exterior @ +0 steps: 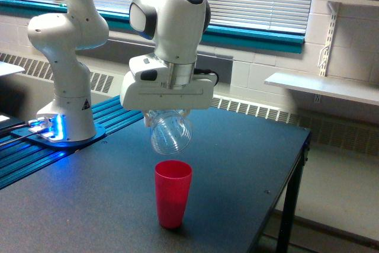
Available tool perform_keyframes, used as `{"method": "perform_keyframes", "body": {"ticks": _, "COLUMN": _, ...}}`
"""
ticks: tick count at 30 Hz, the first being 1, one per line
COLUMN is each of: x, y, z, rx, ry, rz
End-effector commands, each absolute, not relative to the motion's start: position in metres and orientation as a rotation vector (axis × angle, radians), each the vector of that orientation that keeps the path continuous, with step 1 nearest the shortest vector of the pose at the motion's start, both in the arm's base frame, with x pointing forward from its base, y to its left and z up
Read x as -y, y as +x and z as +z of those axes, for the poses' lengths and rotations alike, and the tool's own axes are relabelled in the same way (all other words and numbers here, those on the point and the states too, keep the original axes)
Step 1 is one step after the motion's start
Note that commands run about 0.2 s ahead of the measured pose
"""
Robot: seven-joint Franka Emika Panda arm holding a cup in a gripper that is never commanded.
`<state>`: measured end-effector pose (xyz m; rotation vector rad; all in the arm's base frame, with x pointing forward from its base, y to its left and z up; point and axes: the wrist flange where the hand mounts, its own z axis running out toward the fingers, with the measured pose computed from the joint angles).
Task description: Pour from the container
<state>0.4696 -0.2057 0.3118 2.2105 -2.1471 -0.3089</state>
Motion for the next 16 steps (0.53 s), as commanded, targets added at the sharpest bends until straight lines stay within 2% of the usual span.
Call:
{"method": "perform_keyframes", "body": {"ticks": 1, "x": 0.205, "y": 0.471, "z": 0.314, "rx": 2.152, "ry": 2.214, "rz": -0.285}}
{"method": "perform_keyframes", "body": {"ticks": 16, "x": 0.197, "y": 0.464, "z": 0.33, "rx": 2.161, "ry": 2.228, "rz": -0.148}}
